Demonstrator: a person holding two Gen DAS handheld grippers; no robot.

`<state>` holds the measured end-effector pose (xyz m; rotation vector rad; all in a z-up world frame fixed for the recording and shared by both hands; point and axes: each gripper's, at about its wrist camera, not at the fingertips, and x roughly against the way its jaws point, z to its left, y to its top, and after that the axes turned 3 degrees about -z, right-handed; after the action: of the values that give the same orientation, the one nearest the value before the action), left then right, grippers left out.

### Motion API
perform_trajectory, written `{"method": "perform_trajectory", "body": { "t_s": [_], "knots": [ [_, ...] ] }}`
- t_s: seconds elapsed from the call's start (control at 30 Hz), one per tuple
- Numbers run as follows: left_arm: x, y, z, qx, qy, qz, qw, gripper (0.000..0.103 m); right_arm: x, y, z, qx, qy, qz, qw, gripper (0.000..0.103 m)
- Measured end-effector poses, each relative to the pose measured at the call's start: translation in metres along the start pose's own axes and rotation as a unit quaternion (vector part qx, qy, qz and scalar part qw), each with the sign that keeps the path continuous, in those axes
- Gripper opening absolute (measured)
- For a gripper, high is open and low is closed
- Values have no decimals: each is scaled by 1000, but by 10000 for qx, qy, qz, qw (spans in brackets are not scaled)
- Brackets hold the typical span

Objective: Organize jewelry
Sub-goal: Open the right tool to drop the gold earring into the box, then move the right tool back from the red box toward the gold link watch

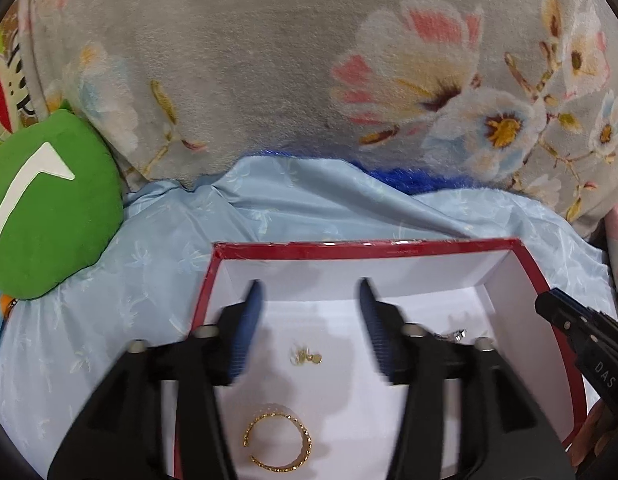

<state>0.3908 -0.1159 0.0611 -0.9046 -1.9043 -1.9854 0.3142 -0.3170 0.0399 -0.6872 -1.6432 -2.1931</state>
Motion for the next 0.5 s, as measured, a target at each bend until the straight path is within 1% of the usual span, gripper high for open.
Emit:
{"method": "perform_trajectory", "body": {
  "t_s": [0.07,0.23,0.33,0.4,0.5],
  "knots": [
    [5,0,3,42,9,-95,9999,60,5,-2,0,-5,10,-43,10000,21],
    [22,-5,12,210,-173,-115,9996,60,26,-10,0,60,34,-185,9998,21],
    [39,-18,15,148,-166,-151,9996,61,42,-20,-1,114,21,-222,9997,21],
    [51,-32,18,79,-91,-145,9998,61,56,-31,0,134,-13,-216,9997,21],
    [69,-56,23,34,-56,-31,10000,61,83,-53,3,205,-41,-261,9994,21]
  ]
}}
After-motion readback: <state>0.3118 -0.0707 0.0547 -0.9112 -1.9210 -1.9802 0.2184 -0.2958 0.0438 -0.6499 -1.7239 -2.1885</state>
